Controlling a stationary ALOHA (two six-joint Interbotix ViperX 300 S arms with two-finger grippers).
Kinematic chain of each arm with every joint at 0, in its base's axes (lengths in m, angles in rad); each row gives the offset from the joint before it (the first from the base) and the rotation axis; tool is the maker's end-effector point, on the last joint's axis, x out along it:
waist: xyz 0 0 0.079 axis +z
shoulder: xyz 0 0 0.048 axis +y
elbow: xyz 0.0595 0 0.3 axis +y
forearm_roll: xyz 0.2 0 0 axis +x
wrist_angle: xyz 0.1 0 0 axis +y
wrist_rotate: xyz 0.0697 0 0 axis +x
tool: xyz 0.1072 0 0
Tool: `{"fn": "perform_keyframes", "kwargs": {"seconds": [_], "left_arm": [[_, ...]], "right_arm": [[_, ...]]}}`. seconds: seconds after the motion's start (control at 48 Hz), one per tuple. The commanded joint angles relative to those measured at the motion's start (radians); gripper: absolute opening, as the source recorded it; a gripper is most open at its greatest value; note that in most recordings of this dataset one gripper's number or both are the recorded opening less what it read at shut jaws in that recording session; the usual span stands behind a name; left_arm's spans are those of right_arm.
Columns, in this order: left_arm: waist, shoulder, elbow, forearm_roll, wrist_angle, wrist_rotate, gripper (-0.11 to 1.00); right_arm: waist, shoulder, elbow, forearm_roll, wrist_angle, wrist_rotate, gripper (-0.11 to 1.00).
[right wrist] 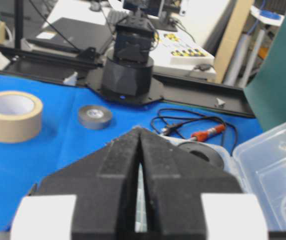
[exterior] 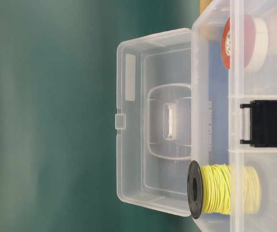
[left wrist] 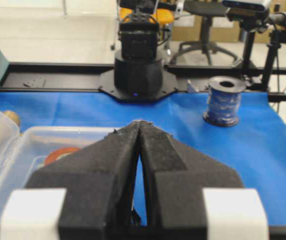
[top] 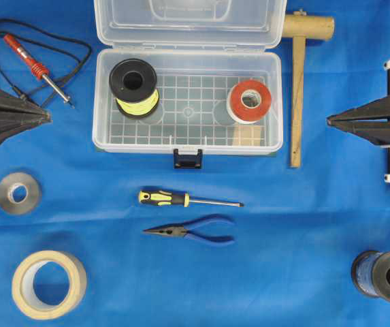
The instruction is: Close the tool box with the left arm.
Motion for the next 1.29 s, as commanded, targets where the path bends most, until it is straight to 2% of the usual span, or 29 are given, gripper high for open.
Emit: {"fn": "perform_keyframes", "kwargs": {"seconds": [0.0, 0.104, 0.229, 0.562, 0.625, 0.812, 0.916, 0.958, 1.083, 1.27], "left_arm": [[-0.003, 0.012, -0.017, -0.038, -0.026, -0.008, 0.0], [0.0, 0.018, -0.02, -0.04, -0.032, 0.003, 0.0], [0.044, 0.031, -0.031, -0.038, -0.067, 0.006, 0.0], [0.322, 0.176, -0.118, -0.04, -0.118, 0.009, 0.02], [0.364, 0.215, -0.149, -0.038, -0.118, 0.009, 0.11], [0.468, 0.342, -0.256, -0.038, -0.121, 0.018, 0.65], [0.517, 0.417, -0.319, -0.038, -0.121, 0.041, 0.88], [0.537, 0.453, -0.344, -0.038, -0.121, 0.055, 0.92], [0.588, 0.577, -0.437, -0.038, -0.097, 0.094, 0.92], [0.644, 0.741, -0.606, -0.038, 0.028, 0.114, 0.92]], "right_arm": [[0.0, 0.005, -0.037, 0.002, -0.008, 0.005, 0.0], [0.0, 0.014, -0.043, 0.002, -0.003, 0.005, 0.0], [0.0, 0.014, -0.043, 0.0, -0.002, 0.006, 0.0], [0.0, 0.021, -0.041, 0.002, 0.0, 0.006, 0.0], [0.0, 0.023, -0.041, 0.002, 0.002, 0.006, 0.0], [0.0, 0.025, -0.04, 0.0, 0.018, 0.006, 0.0], [0.0, 0.028, -0.04, 0.002, 0.02, 0.006, 0.0], [0.0, 0.026, -0.04, 0.002, 0.02, 0.006, 0.0], [0.0, 0.028, -0.038, 0.002, 0.023, 0.006, 0.0], [0.0, 0.029, -0.038, 0.002, 0.031, 0.006, 0.0]]}}
